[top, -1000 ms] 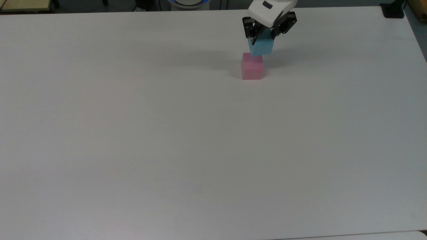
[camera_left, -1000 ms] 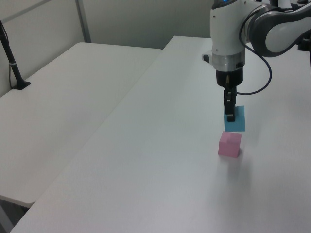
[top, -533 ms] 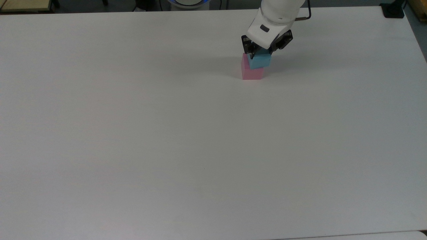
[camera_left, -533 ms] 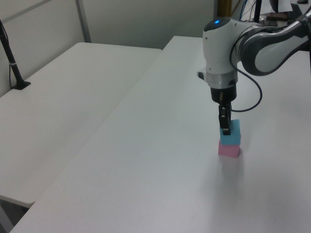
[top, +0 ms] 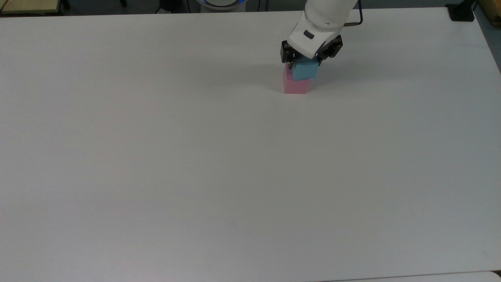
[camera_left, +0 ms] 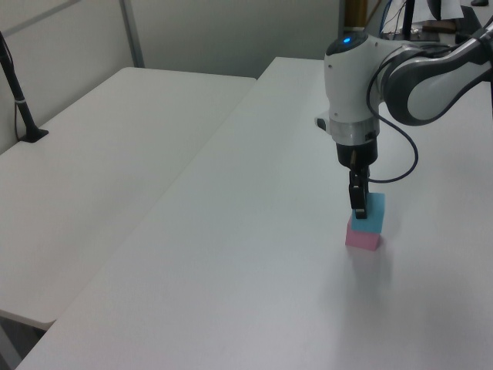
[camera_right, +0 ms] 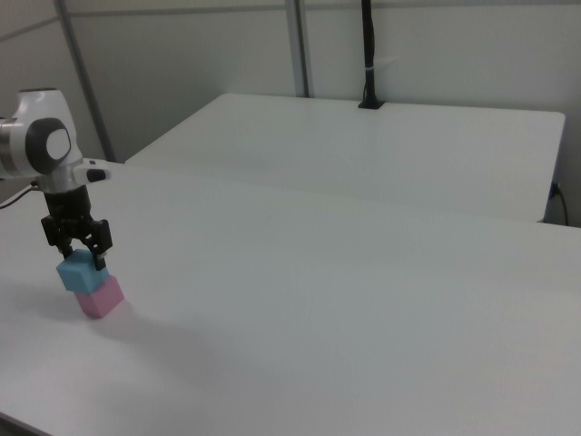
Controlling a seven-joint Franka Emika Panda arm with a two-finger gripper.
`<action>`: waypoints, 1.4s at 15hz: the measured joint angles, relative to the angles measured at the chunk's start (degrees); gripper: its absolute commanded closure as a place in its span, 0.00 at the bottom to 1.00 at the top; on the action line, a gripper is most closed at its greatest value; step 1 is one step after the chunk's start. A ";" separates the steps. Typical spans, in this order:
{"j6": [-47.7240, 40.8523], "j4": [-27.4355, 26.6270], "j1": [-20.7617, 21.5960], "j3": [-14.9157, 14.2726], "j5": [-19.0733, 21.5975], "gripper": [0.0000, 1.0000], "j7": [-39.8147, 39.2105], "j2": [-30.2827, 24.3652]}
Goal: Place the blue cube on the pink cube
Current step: 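Lower the light-blue cube onto the pink cube and open the gripper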
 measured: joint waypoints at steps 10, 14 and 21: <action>0.70 -0.75 -0.34 -0.05 -0.02 0.00 0.49 -0.92; -0.35 -0.75 -1.57 -0.07 -0.08 0.00 0.49 -2.01; -1.70 -0.70 -2.31 -0.09 -0.42 0.00 0.48 -4.08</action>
